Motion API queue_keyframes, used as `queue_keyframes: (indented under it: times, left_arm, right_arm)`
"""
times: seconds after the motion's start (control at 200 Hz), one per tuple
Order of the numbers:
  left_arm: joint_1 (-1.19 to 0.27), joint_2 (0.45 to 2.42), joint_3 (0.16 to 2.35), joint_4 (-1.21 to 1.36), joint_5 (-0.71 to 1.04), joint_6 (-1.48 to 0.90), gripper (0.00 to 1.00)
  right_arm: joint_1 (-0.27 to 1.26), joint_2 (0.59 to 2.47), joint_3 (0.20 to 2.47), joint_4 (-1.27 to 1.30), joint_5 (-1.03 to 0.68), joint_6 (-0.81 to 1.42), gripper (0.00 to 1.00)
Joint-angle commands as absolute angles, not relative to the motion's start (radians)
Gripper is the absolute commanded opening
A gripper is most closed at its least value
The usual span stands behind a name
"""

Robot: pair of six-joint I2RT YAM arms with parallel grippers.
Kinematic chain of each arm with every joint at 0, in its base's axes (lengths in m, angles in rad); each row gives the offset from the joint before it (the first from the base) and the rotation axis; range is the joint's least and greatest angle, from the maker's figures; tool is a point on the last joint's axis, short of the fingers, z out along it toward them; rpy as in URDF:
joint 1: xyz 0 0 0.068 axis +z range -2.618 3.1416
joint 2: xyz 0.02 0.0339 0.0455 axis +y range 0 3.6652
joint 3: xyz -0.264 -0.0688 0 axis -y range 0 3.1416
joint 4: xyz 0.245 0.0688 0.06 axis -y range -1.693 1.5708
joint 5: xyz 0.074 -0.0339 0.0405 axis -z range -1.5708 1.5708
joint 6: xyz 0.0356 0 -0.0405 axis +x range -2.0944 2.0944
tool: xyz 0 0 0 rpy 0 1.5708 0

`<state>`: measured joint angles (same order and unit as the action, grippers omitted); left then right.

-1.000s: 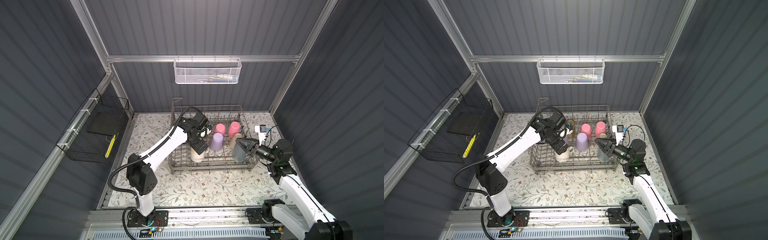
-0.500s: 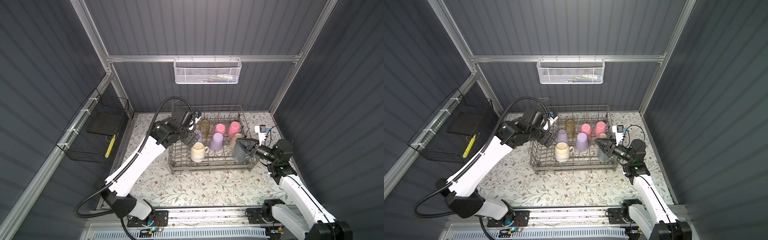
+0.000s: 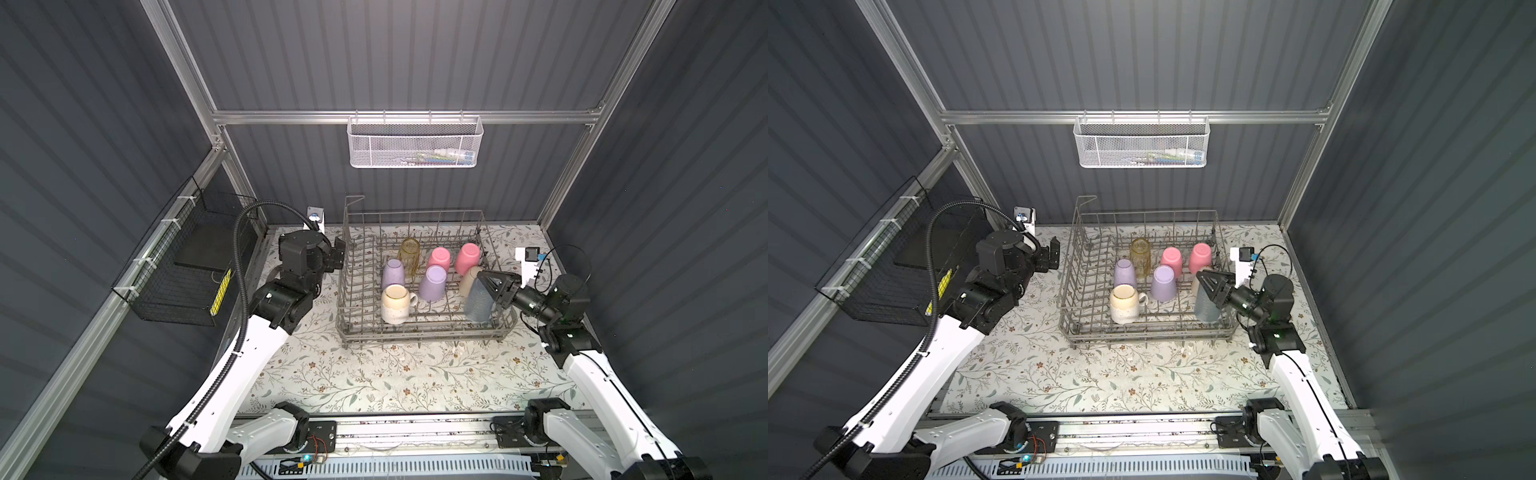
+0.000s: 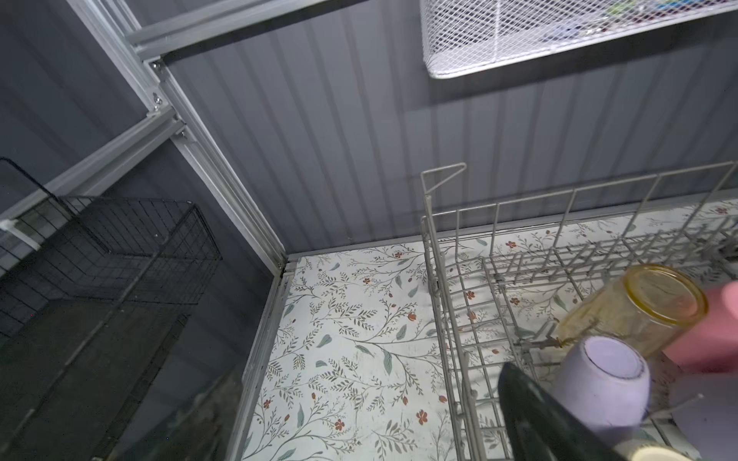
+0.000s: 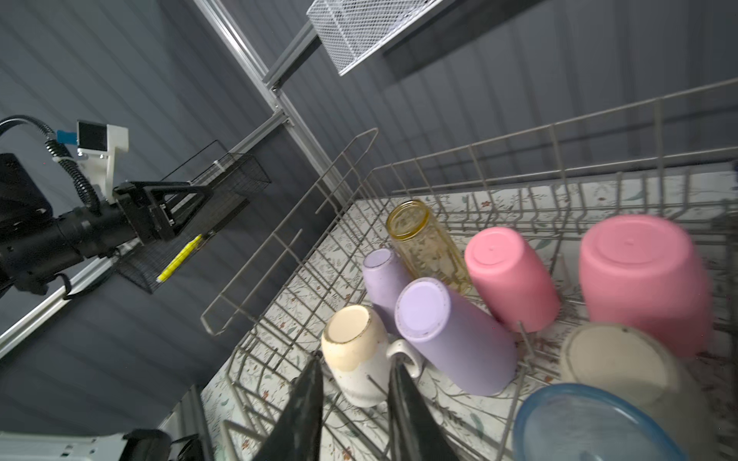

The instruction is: Load the cups into the dish rack

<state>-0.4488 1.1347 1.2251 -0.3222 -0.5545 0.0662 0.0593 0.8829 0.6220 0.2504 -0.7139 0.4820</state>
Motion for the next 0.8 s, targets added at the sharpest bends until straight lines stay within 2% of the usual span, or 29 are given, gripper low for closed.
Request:
queue_keyframes:
  times: [0.0,0.295,0.435,0.555,0.68,0.79]
  left_arm:
    - [-0.397,1.150,1.152,-0.115,-0.548,-0.006,1.00]
    - [-0.096,1.216,0.921,0.133,-0.341,-0.095,1.00]
    - [-0.064,1.268,0.817,0.293,-0.329,-0.056,1.00]
    - [-0.043,1.333,0.746,0.388,-0.302,-0.053,1.00]
    - [-0.035,1.374,0.640,0.517,-0.285,-0.055,1.00]
    - [-0.022,1.424,0.569,0.598,-0.252,-0.062,1.00]
  right_arm:
    - [0.057,0.871,0.648,0.181,-0.573,0.424,0.31]
    - [0.057,0.829,0.631,0.103,-0.371,0.378,0.35]
    - [0.052,0.820,0.653,0.021,-0.197,0.363,0.39]
    - [0.046,0.798,0.654,0.006,-0.126,0.353,0.43]
    - [0.043,0.776,0.648,0.005,-0.051,0.351,0.55]
    - [0.041,0.773,0.645,0.009,-0.001,0.336,0.62]
